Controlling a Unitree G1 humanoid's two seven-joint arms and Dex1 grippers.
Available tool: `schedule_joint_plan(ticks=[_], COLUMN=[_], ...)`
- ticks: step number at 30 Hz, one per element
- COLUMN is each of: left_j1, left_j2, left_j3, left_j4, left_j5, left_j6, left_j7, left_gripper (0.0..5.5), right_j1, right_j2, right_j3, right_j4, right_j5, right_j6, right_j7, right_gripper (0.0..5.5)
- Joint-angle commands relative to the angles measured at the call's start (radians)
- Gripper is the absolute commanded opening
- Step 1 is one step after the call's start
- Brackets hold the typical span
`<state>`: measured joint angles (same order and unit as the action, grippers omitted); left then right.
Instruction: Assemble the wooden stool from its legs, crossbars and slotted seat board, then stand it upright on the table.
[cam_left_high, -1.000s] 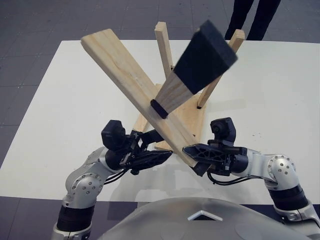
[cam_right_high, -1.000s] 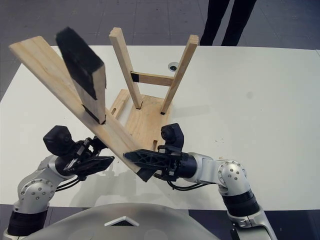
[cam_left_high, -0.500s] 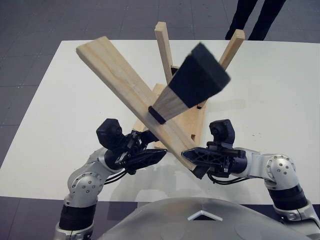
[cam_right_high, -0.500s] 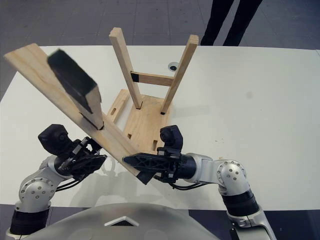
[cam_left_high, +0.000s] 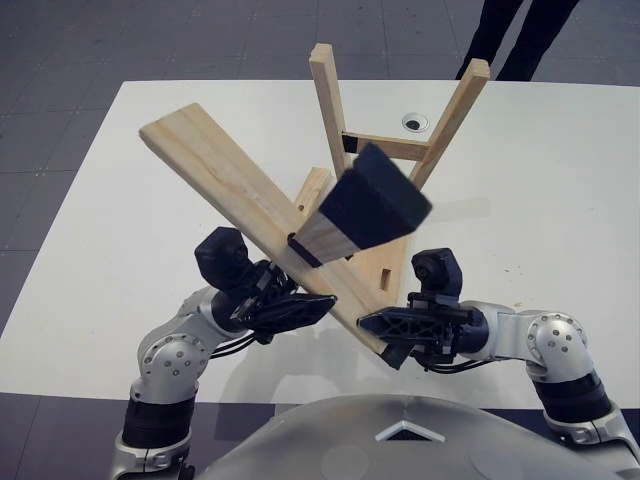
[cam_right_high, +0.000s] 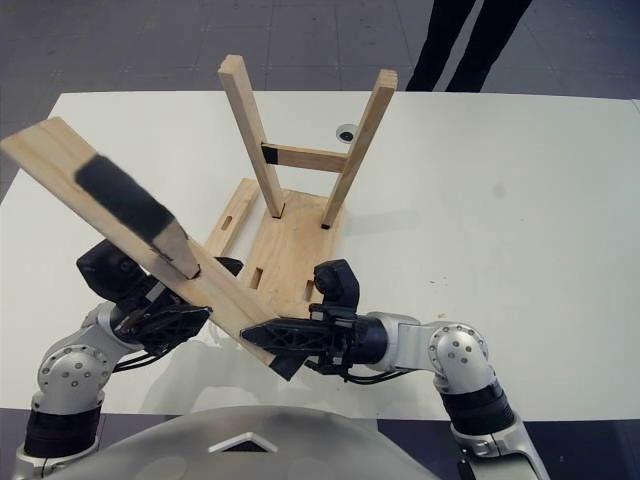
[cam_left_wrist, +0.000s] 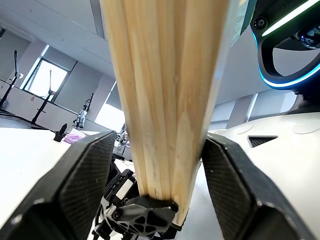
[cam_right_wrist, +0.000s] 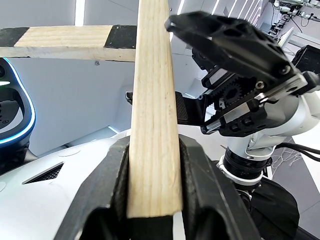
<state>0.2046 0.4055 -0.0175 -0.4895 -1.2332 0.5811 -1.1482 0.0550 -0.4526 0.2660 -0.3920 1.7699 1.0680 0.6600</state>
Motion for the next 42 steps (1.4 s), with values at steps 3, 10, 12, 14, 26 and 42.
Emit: schedule_joint_plan(ticks=[3,10,12,14,26,42], left_j1=[-0.005,-0.018,-0.028,-0.038,-0.029,-0.044], left_j2=[-0.003,-0.052,-0.07,-0.085,-0.085,-0.109], left_j3=[-0.014,-0.001,0.004,0.008,-0.032,-0.059], left_j4=[0.007,0.015,0.017,0.021,0.011,0.039], left_j5=[0.043,-0.029,-0.047,-0.07,-0.021,0.121], left_j6=[-0.001,-0.002,-0.007,-0.001,-0.009,-0.095], left_j7=[0.005,-0.013,-0.017,-0.021,-0.132,-0.115], left_gripper=[3.01,3.01,3.01,3.01,3.01,3.01], right_j1=[-0.013,-0.018,-0.014,-0.012,-0.021,-0.002], right_j2=[0.002,0.028,0.034,0.036,0.08,0.087], right_j3=[0.005,0.011,0.014,0.013,0.017,0.025], right_j4=[-0.015,0.01,0.015,0.014,0.045,0.064], right_j5=[-0.015,0.011,0.024,0.033,0.078,0.052], right_j6=[0.014,0.014,0.015,0.016,-0.014,0.008], right_j7=[0.01,0.01,0.008,0.009,-0.061,-0.103], right_gripper=[1.04,1.04,1.04,1.04,1.04,1.04])
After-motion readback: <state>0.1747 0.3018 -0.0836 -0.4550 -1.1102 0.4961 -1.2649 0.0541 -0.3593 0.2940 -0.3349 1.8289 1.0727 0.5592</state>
